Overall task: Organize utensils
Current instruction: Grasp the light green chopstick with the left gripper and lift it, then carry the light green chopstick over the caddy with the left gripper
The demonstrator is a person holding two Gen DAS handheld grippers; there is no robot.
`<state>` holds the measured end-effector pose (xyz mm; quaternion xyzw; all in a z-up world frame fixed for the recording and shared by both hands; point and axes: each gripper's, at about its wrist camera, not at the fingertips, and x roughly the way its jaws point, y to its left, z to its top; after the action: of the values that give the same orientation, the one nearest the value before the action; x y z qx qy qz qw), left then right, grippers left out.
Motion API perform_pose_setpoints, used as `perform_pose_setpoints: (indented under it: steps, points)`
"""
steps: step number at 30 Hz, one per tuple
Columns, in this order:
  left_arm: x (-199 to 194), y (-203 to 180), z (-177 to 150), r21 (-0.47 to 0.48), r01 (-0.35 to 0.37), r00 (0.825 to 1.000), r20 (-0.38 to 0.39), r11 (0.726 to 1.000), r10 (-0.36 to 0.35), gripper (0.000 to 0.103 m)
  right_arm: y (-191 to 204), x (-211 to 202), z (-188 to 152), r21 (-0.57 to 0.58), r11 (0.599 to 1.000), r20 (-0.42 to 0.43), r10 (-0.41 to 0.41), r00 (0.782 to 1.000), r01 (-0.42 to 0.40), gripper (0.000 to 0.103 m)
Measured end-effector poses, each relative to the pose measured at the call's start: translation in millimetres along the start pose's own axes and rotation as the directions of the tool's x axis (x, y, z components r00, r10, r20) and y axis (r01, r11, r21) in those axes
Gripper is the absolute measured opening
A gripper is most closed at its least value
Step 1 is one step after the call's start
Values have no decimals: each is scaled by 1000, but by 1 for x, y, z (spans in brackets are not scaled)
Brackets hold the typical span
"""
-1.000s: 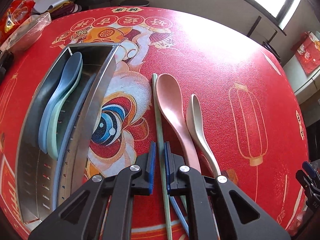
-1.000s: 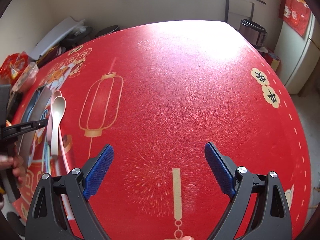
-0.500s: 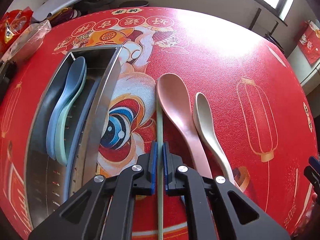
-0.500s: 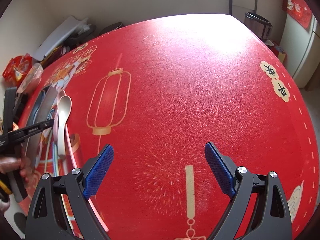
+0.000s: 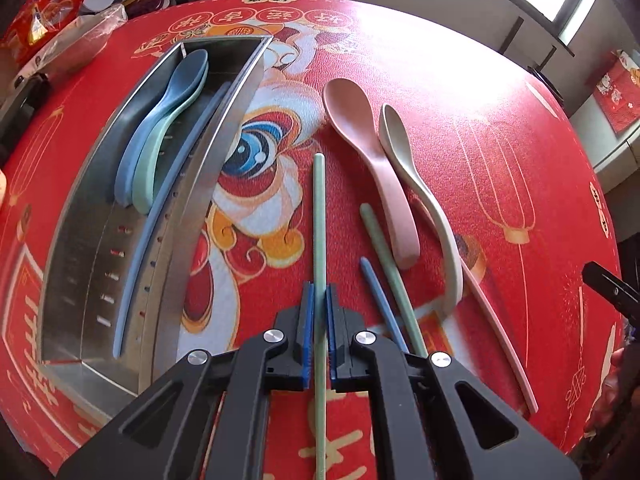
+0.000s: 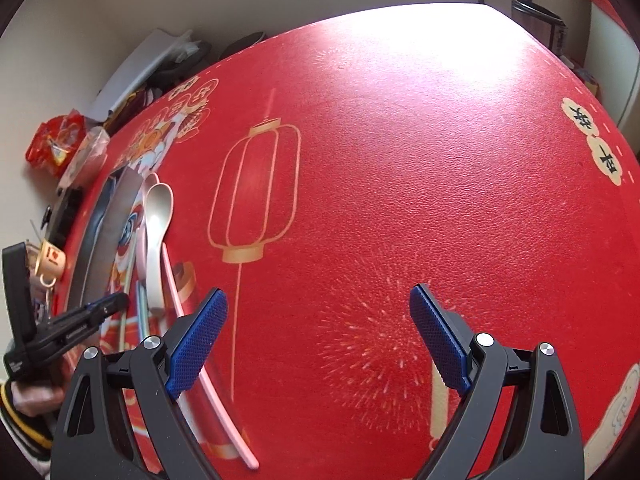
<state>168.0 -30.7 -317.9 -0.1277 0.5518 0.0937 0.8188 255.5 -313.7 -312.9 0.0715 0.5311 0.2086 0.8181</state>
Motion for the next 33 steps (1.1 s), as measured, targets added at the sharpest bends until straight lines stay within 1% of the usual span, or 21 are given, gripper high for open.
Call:
perform_pose_setpoints:
  steps: [4, 10, 17, 20, 23, 26, 28, 33]
  points:
    - [-7, -2, -15, 3, 5, 1000, -6, 1000, -5, 6, 7, 5, -1, -15, 1000, -10, 21, 1000, -21, 89]
    - [-6, -2, -17, 26, -1, 1000, 12, 1000, 1, 7, 8, 11, -3, -9, 999, -24, 30, 999, -31, 89]
    - [-6, -2, -16, 47, 19, 1000, 16, 999, -20, 7, 12, 14, -3, -8, 999, -19, 44, 999, -44, 89]
    - [-6, -4, -16, 70, 14, 1000, 20, 997, -16, 7, 16, 15, 0, -11, 998, -11, 55, 998, -55, 89]
    - [-4, -10, -14, 116, -3, 1000, 24, 993, 0, 7, 23, 17, 2, -23, 996, -8, 90, 996, -90, 89]
    - [-4, -7, -12, 118, 23, 1000, 10, 993, -24, 6, 34, 19, 4, -40, 992, -20, 122, 992, -123, 89]
    - [-6, -5, -13, 120, 37, 999, -1, 992, -37, 6, 43, 19, 4, -60, 990, -24, 124, 992, -125, 89]
    - [-26, 2, -17, 140, 74, 996, 39, 987, -81, 6, 66, 23, 6, -107, 987, -31, 120, 992, -122, 89]
